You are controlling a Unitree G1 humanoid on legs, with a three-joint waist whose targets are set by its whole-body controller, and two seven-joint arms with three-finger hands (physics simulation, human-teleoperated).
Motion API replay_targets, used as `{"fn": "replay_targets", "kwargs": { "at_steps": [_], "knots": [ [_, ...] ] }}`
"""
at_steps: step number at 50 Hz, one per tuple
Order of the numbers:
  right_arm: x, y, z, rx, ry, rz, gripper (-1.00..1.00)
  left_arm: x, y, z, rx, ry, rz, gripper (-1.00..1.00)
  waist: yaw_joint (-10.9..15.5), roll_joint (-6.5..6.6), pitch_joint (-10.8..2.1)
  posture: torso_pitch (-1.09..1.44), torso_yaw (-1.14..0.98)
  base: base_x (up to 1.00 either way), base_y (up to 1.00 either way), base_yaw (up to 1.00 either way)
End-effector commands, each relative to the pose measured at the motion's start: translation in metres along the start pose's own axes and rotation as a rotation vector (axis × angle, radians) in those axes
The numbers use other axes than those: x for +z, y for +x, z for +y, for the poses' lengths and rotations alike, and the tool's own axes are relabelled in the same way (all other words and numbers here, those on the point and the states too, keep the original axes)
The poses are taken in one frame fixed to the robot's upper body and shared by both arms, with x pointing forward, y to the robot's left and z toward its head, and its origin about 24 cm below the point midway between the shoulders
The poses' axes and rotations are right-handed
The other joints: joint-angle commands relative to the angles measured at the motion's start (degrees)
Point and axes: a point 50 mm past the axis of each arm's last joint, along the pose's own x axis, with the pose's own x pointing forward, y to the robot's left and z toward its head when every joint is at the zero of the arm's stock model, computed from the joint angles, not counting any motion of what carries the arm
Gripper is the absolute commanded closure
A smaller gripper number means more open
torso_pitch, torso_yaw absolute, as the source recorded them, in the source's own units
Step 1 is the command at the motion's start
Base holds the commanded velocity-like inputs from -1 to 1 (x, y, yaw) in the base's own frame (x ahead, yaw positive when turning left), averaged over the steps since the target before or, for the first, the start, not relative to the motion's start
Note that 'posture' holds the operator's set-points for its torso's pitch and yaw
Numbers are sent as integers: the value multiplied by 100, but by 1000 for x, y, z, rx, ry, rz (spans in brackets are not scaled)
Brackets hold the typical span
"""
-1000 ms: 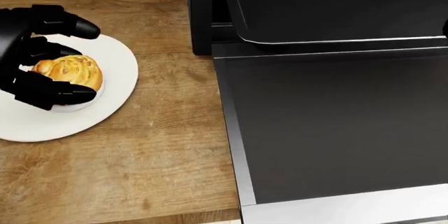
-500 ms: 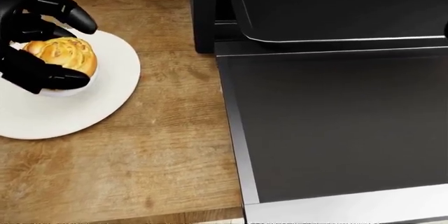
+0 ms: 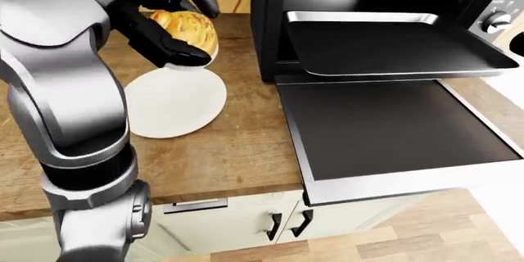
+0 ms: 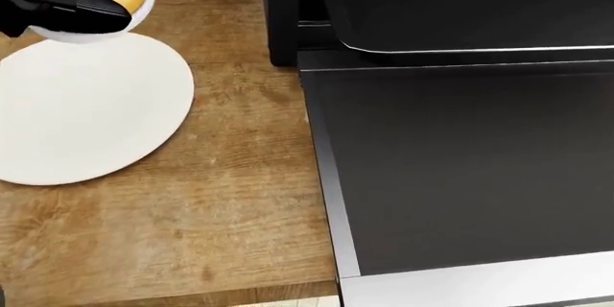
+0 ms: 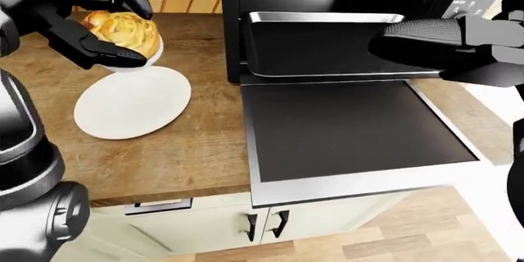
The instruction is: Place the scone on the tray of the toaster oven.
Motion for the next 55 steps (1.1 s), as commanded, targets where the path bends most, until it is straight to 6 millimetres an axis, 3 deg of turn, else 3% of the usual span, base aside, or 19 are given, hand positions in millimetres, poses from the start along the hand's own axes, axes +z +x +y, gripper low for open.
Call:
{"fn": "replay_targets", "kwargs": {
  "at_steps": [1, 8, 11, 18, 31, 55],
  "knots": [
    [10, 1, -2, -14, 11, -53, -100, 18, -13, 9, 45, 17, -47, 47, 7, -6, -136, 0, 0, 0, 0, 0],
    [16, 0, -4, -18, 13, -60, -100, 41, -28, -1, 11, 29, -93, 47, 26, -52, -95, 0, 0, 0, 0, 0],
    [22, 1, -5, -21, 15, -70, -100, 61, -32, -1, -7, 40, -141, 47, 39, -76, -83, 0, 0, 0, 0, 0],
    [30, 2, -7, -27, 14, -84, -100, 91, -17, -4, -48, 42, -223, 48, 66, -151, -46, 0, 0, 0, 0, 0],
    [30, 0, -14, -54, 22, -89, -100, 123, 3, -24, -140, 42, -317, 51, 74, -216, -35, 0, 0, 0, 0, 0],
    [35, -2, -19, -72, 24, -106, -100, 135, 19, -55, -239, 30, -374, 55, 75, -246, -21, 0, 0, 0, 0, 0]
  ]
}}
